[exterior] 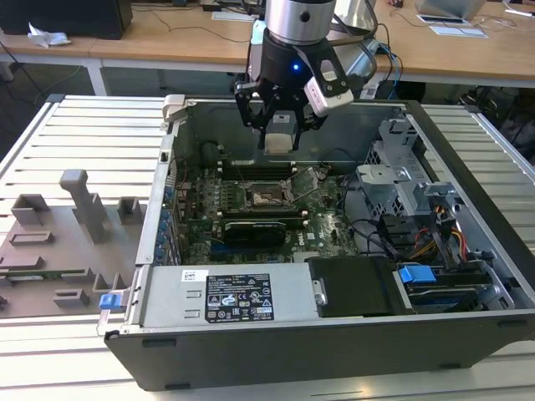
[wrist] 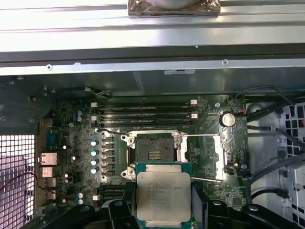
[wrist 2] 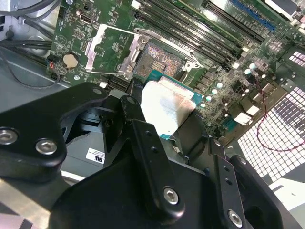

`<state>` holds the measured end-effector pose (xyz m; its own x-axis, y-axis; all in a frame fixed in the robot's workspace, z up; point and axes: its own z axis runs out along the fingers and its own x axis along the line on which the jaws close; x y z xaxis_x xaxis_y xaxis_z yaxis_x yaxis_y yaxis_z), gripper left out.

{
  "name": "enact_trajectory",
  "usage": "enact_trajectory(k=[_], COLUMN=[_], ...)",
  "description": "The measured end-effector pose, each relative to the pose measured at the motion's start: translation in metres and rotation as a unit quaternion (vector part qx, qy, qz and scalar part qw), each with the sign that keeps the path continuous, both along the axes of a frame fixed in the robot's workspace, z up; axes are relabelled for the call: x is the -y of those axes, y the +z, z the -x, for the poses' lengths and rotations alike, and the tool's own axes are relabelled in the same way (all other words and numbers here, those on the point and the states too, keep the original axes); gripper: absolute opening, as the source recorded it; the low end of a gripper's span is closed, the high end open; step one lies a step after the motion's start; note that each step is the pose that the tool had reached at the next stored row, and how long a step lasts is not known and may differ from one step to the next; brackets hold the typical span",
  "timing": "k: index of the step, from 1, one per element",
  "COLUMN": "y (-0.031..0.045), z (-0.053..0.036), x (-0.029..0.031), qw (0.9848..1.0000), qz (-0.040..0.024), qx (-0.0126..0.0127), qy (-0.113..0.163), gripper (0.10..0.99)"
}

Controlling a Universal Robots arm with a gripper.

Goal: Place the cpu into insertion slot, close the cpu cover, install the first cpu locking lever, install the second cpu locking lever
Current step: 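Place the cpu into insertion slot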

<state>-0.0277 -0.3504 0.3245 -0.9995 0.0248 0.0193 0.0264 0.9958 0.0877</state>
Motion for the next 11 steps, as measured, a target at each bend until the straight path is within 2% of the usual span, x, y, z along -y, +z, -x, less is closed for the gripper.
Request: enact_trajectory(k=[11], y=[-0.0067], z=[0.0], x=[0.0], qw=[1.0], qz=[0.0002], qx=[0.0], qy=[0.0], gripper=[0.545])
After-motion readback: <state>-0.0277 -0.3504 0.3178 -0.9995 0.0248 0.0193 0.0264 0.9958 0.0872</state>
